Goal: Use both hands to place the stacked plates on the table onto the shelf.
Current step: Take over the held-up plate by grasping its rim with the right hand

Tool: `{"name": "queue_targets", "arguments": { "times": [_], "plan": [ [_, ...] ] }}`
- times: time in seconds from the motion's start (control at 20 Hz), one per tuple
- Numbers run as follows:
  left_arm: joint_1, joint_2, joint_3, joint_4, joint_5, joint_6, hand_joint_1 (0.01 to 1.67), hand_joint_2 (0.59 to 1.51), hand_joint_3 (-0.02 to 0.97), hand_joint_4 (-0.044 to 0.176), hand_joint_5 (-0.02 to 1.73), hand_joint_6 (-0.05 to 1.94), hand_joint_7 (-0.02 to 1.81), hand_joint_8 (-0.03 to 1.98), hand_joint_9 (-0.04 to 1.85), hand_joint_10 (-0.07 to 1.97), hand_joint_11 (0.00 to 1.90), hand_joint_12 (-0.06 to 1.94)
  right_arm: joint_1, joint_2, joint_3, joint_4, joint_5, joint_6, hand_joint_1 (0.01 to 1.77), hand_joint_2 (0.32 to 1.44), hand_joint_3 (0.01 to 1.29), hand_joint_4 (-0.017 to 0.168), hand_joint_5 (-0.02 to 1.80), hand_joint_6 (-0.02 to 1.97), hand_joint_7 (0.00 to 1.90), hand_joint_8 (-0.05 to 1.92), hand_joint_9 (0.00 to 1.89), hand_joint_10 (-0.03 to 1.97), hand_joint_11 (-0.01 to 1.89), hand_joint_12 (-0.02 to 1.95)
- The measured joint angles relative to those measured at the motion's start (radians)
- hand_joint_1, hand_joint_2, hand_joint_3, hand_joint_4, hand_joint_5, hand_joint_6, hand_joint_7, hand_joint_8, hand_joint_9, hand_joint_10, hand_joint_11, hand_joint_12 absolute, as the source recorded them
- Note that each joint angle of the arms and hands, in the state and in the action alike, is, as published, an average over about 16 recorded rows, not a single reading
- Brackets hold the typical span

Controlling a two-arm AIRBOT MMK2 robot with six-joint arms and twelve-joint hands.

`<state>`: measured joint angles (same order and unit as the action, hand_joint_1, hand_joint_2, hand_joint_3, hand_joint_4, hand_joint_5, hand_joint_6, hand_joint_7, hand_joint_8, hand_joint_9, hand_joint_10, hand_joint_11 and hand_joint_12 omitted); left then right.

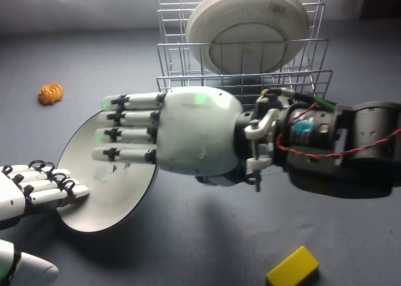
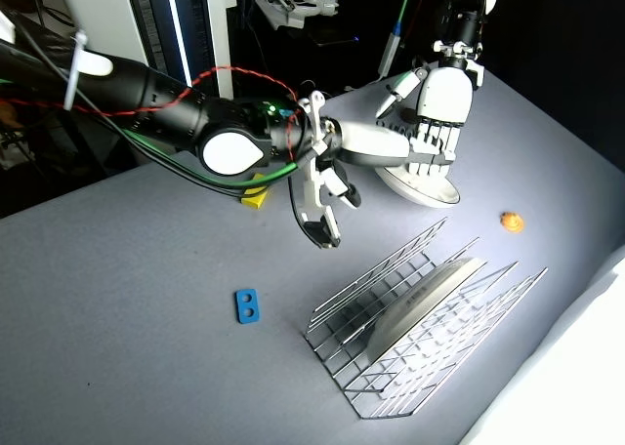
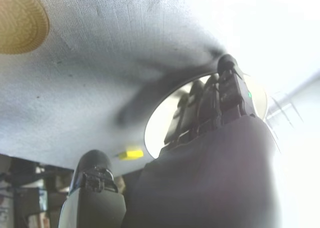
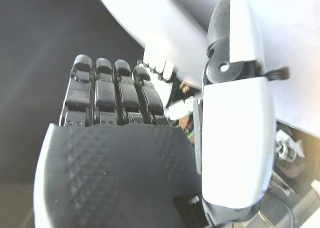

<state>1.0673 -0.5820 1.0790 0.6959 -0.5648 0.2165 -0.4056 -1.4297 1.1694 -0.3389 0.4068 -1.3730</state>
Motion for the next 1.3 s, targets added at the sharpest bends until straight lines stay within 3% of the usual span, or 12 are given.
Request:
{"name": "queue_targets", "arguments": {
  "times": [0.65,0.8,1.0,1.3],
  "plan": [
    [0.005,0.0,-0.003,-0.008,-0.001,0.0,0.01,1.103,0.012,-0.008,-0.01,-0.03,0.0,-0.01,-0.03,-0.05,0.03,0.03,0.021,-0.172,0.166,0.001,-0.056,0.025,1.12,0.93,0.01,0.004,0.02,0.03,0.02,0.02,0.01,0.0,0.02,-0.01],
    [0.007,0.0,-0.002,-0.008,-0.003,0.0,0.01,1.104,0.012,-0.008,-0.01,-0.03,0.0,-0.01,-0.03,-0.05,0.03,0.03,0.029,-0.197,0.187,0.0,-0.063,0.026,1.11,0.95,0.01,0.004,0.03,0.03,0.02,0.02,0.02,0.0,0.02,0.07],
    [0.01,0.0,0.001,-0.01,-0.008,-0.001,0.01,1.104,0.012,-0.008,-0.01,-0.03,0.0,-0.01,-0.03,-0.05,0.03,0.03,0.038,-0.22,0.206,0.0,-0.073,0.027,1.1,0.99,0.01,0.004,0.12,0.03,0.1,0.02,0.09,0.03,0.02,0.38],
    [0.017,-0.001,0.006,-0.016,-0.018,-0.002,0.01,1.105,0.012,-0.008,-0.01,-0.03,0.0,-0.01,-0.03,-0.05,0.03,0.03,0.053,-0.232,0.216,-0.001,-0.084,0.028,1.12,1.02,0.01,0.0,0.37,0.08,0.38,0.07,0.36,0.16,0.14,0.88]
  ]
}}
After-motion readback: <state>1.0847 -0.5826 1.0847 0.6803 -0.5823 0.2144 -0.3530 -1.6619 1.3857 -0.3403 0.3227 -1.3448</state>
